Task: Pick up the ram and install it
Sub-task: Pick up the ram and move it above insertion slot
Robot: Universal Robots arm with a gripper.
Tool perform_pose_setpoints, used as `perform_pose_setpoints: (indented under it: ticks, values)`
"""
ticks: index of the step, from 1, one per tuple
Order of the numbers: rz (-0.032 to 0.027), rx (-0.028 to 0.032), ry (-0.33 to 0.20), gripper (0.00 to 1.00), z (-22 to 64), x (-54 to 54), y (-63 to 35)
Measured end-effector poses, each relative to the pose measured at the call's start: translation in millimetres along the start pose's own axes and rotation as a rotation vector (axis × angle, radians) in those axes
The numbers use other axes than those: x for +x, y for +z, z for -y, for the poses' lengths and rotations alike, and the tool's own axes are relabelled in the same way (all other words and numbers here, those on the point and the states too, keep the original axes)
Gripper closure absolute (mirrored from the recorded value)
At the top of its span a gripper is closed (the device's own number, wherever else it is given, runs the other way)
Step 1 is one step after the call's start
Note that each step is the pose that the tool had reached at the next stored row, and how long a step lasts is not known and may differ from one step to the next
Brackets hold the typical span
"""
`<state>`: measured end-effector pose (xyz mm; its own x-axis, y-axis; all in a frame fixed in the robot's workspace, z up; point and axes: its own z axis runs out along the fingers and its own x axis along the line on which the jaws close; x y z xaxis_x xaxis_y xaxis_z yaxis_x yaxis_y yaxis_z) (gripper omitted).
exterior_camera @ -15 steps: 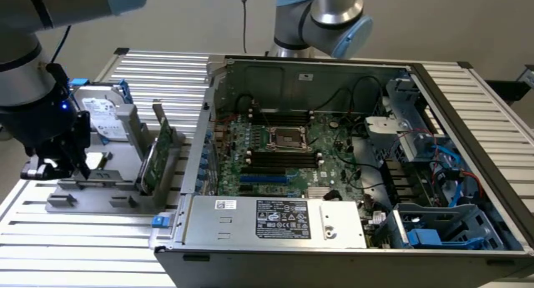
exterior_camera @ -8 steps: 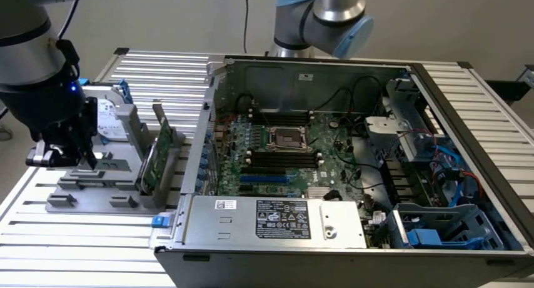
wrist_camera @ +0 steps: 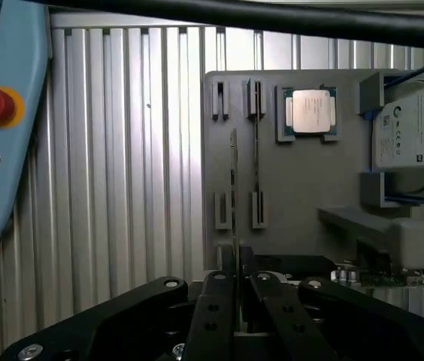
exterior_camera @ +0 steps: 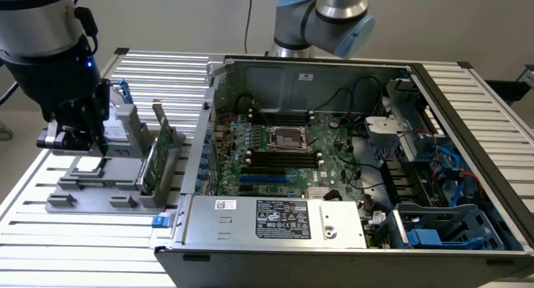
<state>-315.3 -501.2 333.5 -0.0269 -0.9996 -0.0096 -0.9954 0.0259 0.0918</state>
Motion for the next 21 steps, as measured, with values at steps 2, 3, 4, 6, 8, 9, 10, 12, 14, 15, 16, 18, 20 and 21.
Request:
perform_pose_setpoints:
  ticks: [2, 3, 4, 6, 8, 9, 10, 12, 14, 15, 16, 18, 20, 21]
  values:
    - [-0.0003, -0.0047, 0.000, 0.86, 7.4, -0.5, -8.3]
    - [-0.0002, -0.0068, 0.000, 0.86, 11.0, -0.8, -12.3]
    - [-0.0003, -0.0091, 0.000, 0.86, 15.0, -1.1, -16.7]
    - [-0.0006, -0.0134, 0.000, 0.86, 22.4, -1.6, -24.9]
    - [-0.0004, -0.0172, 0.000, 0.86, 29.8, -2.2, -33.1]
    - [-0.0005, -0.0194, 0.000, 0.86, 33.5, -2.5, -37.2]
    - [-0.0006, -0.0218, 0.000, 0.86, 37.6, -2.7, -41.7]
    - [-0.0008, -0.0264, 0.000, 0.86, 44.9, -3.2, -49.7]
    - [-0.0009, -0.0312, 0.001, 0.86, 52.1, -3.7, -57.7]
    - [-0.0011, -0.0336, 0.001, 0.86, 55.8, -4.0, -61.8]
    - [-0.0012, -0.0360, 0.000, 0.86, 59.4, -4.2, -65.8]
    - [-0.0013, -0.0409, 0.001, 0.86, 67.0, -4.7, -74.1]
    - [-0.0015, -0.0458, 0.001, 0.86, 74.2, -5.2, -82.1]
    - [-0.0015, -0.0482, 0.001, 0.86, 77.9, -5.4, -86.0]
